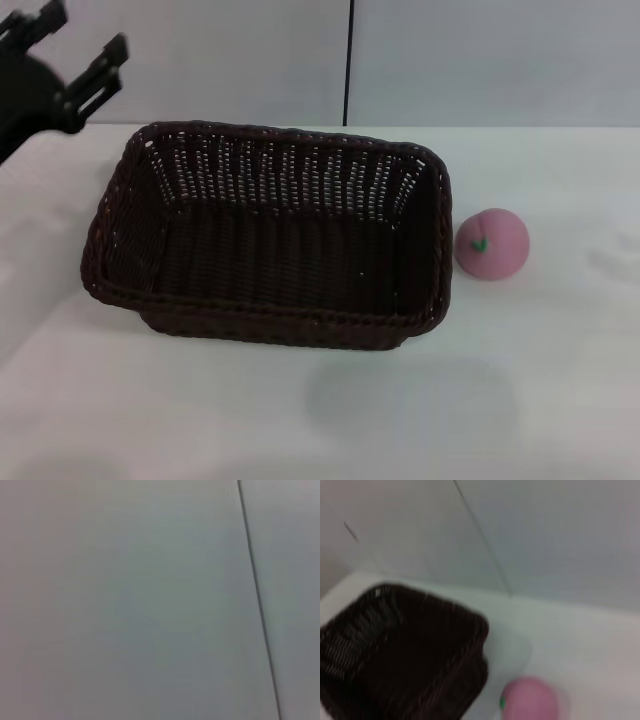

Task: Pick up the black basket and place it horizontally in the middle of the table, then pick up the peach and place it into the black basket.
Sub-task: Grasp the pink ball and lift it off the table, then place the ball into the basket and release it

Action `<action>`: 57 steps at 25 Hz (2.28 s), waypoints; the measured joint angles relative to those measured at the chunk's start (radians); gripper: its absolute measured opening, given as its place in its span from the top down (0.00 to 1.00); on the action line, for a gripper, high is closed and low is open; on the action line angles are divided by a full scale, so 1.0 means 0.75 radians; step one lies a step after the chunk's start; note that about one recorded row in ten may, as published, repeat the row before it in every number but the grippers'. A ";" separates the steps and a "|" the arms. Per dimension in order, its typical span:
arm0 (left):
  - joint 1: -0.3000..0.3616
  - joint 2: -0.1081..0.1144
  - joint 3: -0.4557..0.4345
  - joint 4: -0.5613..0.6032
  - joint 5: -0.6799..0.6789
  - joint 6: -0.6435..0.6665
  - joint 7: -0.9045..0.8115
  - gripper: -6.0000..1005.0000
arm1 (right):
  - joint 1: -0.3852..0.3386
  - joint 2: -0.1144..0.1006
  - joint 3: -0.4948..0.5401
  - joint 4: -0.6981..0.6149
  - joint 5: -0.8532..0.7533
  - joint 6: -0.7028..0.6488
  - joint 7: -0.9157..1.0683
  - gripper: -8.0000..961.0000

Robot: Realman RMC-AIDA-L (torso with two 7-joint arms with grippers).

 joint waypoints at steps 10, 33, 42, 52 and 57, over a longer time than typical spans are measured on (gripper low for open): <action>-0.027 -0.001 -0.103 -0.345 -0.175 0.318 0.158 0.30 | 0.126 0.006 -0.189 0.164 -0.202 0.131 0.214 0.49; -0.007 0.000 -0.105 -0.369 -0.181 0.321 0.161 0.30 | 0.167 0.032 -0.388 0.699 -0.014 0.713 -0.027 0.49; -0.015 -0.001 -0.105 -0.370 -0.183 0.312 0.161 0.30 | 0.169 0.035 -0.388 0.717 -0.008 0.747 -0.038 0.84; -0.008 -0.001 -0.105 -0.371 -0.183 0.312 0.162 0.30 | 0.086 0.035 -0.371 0.485 0.140 0.621 -0.018 0.98; -0.006 -0.001 -0.102 -0.371 -0.182 0.315 0.162 0.30 | 0.051 0.036 -0.378 0.242 0.233 0.506 0.058 0.98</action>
